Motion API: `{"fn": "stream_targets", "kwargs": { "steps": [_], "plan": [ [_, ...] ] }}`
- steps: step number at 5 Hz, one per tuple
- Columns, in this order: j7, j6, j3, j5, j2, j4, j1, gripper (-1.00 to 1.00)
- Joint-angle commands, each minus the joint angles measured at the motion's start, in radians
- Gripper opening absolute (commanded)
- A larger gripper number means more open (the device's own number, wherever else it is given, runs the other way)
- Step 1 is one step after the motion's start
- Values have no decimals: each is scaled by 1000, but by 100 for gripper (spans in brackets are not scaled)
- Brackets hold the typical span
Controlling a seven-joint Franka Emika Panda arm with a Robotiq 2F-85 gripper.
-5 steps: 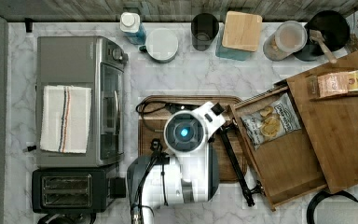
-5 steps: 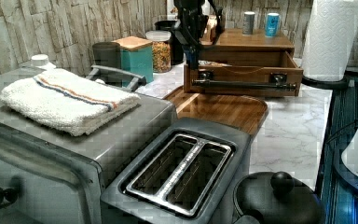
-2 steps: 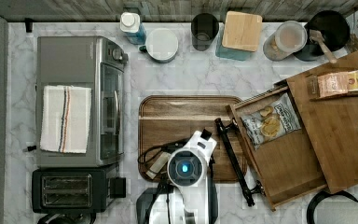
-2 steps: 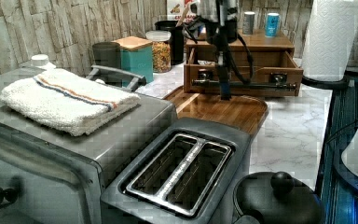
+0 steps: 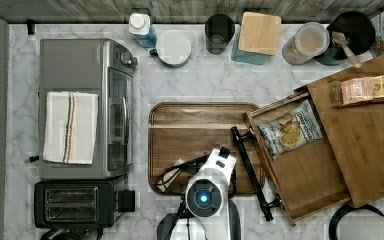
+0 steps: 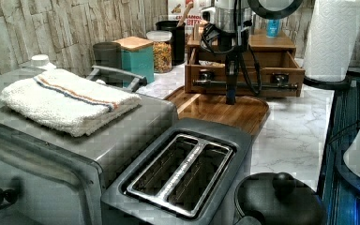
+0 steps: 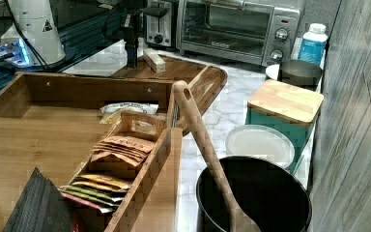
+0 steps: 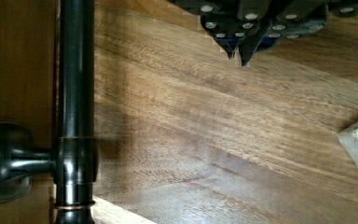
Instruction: Close the drawer.
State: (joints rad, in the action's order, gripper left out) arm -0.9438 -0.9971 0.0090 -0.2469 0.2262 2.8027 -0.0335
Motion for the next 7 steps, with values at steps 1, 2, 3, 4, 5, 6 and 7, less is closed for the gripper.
{"fn": "stream_targets", "kwargs": {
  "steps": [1,2,3,4,5,6,7],
  "plan": [
    [-261,82,-125,-51,-18,-57,-96,-100],
    [-337,124,-157,-46,-28,-99,-104,-100],
    [-410,102,-194,-34,-73,-133,-108,-100],
    [-551,51,-258,17,-108,-162,-84,-100],
    [-634,77,-268,106,-138,-211,-71,-100],
    [-596,97,-233,101,-121,-231,-87,-100],
    [-585,94,-213,54,-100,-259,-134,-100]
  ]
}}
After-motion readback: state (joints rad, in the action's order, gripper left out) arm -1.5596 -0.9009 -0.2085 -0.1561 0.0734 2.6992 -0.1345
